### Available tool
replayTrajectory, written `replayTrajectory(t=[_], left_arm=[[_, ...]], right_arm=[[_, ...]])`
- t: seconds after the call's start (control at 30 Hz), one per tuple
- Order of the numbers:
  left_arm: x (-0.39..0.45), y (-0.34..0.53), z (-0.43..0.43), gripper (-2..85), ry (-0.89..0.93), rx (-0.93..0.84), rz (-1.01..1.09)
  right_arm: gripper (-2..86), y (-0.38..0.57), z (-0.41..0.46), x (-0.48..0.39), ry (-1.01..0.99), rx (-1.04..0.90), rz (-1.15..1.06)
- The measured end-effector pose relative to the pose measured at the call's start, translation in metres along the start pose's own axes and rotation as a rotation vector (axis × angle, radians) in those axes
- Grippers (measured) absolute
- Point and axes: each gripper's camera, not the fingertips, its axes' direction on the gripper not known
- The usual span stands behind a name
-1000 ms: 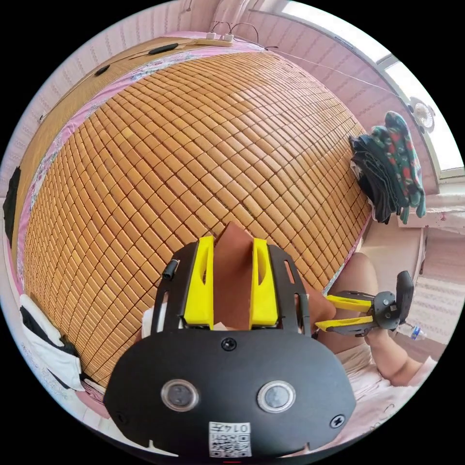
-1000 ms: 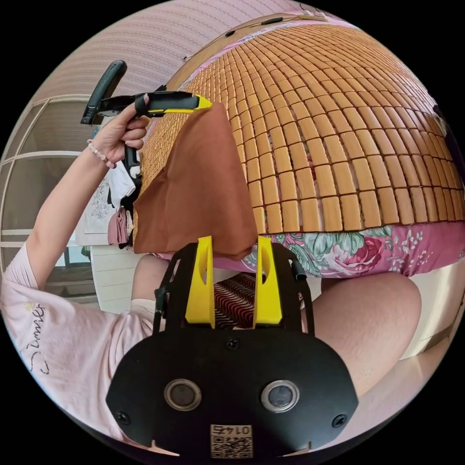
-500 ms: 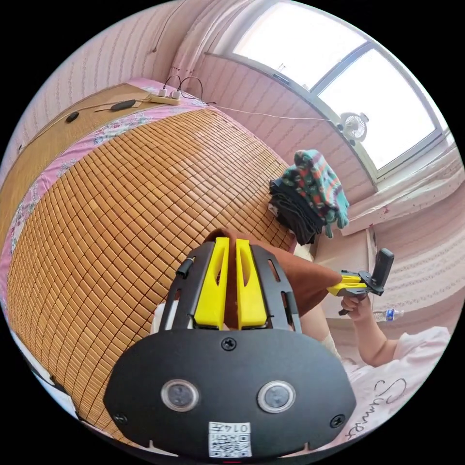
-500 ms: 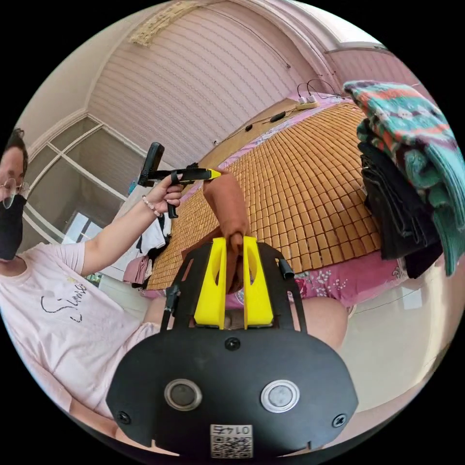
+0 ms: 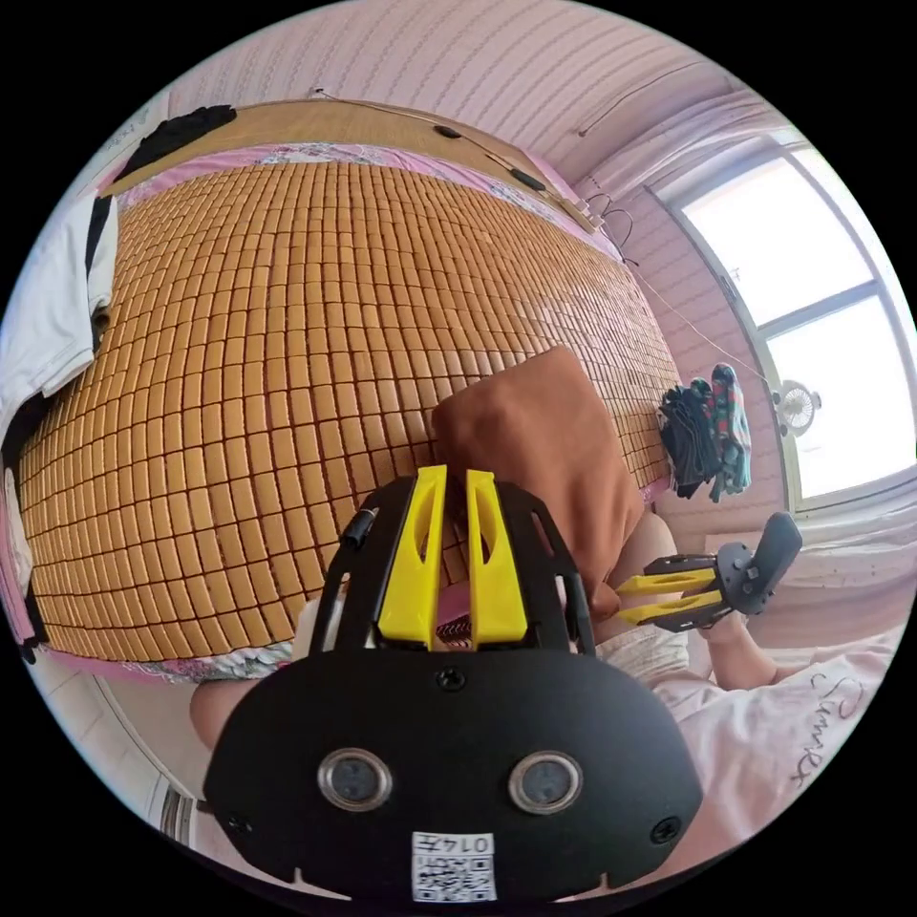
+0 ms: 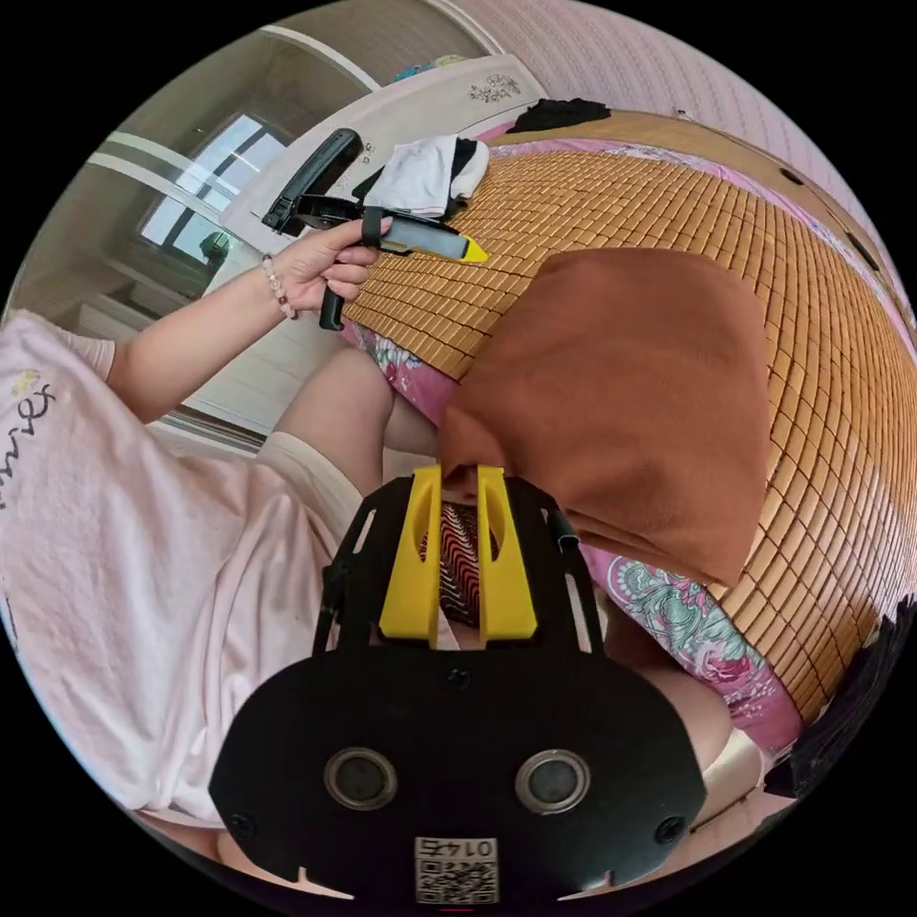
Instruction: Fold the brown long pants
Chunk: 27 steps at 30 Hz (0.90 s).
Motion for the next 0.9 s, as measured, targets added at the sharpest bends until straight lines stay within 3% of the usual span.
replayTrajectory(t=[0.13, 0.3, 0.37, 0.43, 0.63, 0.77, 0.9], left_arm=[[0.042, 0.009, 0.014, 3.5, 0.096, 0.049, 0.119], [0.071, 0.024, 0.065, 1.9, 0.034, -0.101, 0.229], [0.073, 0.043, 0.085, 0.2, -0.101, -0.101, 0.3], [0.069, 0.052, 0.092, -0.3, -0.095, -0.076, 0.317], [0.054, 0.066, 0.065, -0.8, 0.008, -0.029, 0.181], [0.048, 0.079, 0.09, -0.7, -0.047, -0.111, 0.195], [0.033, 0.078, 0.089, -0.2, 0.014, -0.104, 0.103]], right_arm=[[1.0, -0.022, -0.007, -0.015, 0.15, -0.013, -0.03], [-0.1, -0.037, -0.02, -0.041, 0.253, 0.032, -0.066], [-0.3, -0.043, 0.019, -0.027, 0.296, -0.122, -0.052], [-0.4, -0.036, 0.063, -0.011, 0.277, -0.257, -0.027], [-0.4, -0.032, 0.035, -0.028, 0.27, -0.18, -0.073], [-0.5, -0.026, 0.065, -0.015, 0.263, -0.281, -0.056], [-0.5, -0.022, 0.059, -0.003, 0.171, -0.296, -0.037]])
